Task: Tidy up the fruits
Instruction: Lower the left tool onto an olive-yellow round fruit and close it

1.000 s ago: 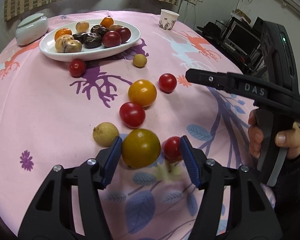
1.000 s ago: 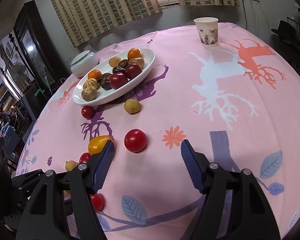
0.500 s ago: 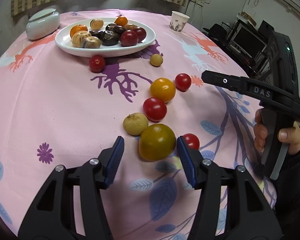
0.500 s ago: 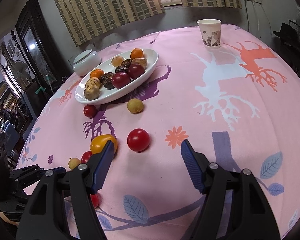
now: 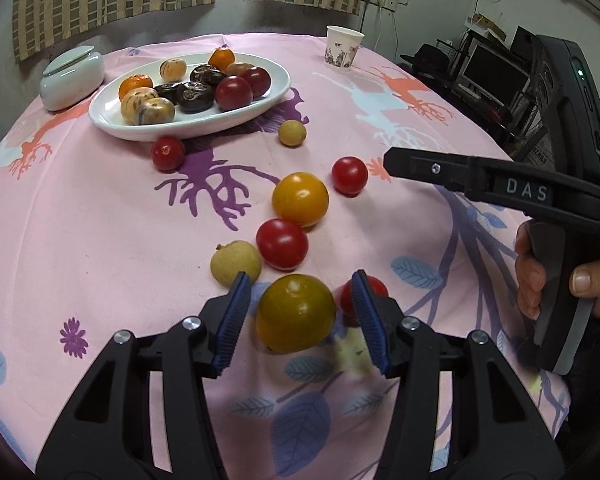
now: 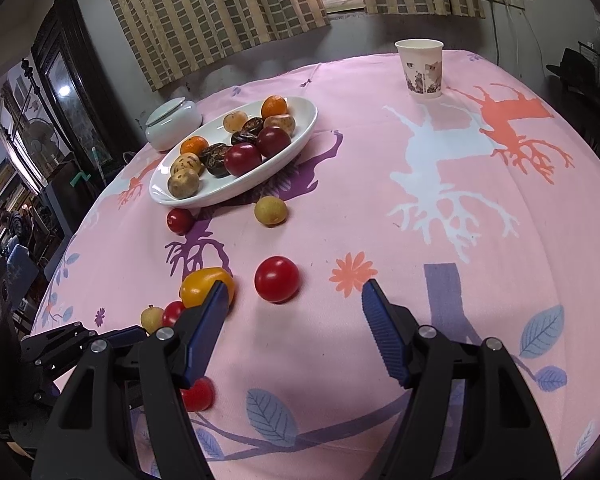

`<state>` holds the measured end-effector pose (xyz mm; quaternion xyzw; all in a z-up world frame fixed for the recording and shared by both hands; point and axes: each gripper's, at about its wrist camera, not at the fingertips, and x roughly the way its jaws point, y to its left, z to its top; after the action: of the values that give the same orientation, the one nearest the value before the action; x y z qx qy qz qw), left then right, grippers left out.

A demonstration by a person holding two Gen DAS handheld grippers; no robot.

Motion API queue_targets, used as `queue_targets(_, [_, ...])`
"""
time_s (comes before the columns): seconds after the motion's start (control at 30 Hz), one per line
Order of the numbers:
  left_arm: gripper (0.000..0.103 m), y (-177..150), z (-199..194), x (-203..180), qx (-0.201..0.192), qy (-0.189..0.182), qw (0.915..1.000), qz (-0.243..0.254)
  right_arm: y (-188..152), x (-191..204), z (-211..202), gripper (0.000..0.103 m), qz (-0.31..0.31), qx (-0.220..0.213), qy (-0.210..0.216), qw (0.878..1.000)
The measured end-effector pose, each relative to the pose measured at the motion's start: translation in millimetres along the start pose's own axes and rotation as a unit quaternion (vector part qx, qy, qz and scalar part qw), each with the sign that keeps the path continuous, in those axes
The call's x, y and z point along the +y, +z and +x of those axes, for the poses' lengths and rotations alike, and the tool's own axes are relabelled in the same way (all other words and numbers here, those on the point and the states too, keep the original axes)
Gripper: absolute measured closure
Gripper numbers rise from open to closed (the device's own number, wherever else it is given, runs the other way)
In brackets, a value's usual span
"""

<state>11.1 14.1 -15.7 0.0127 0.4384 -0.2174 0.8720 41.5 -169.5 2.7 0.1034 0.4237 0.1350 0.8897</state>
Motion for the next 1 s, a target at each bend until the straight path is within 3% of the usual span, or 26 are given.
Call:
queue_targets(0.1, [0.063, -1, -2, 6, 0.011, -0.012, 0.9998, -0.006, 0, 0, 0, 0.033, 0.001, 0.0, 0.0, 1.0])
queue_targets(0.2, [0.059, -4, -8, 15, 0.014, -0.024, 0.9993, -0.026, 0, 1, 0, 0.033, -0.001, 0.001, 0.0, 1.0])
queue_targets(0.53, [0.05, -14, -11, -6, 0.011, 0.022, 0.9988, 0.044, -2, 4, 1, 0.033, -0.008, 0.003, -0.003, 1.0])
queue_targets(0.8, [0.057, -2, -1, 0, -0.014, 0.026, 0.9993, 0.022, -1, 4, 1, 0.033, -0.01, 0.002, -0.005, 1.0])
queue_targets(1.0, [0.057, -3, -4, 13, 0.004, -0.011, 0.9998, -0.016, -1, 3, 1, 0.033, -0.009, 0.003, -0.005, 1.0])
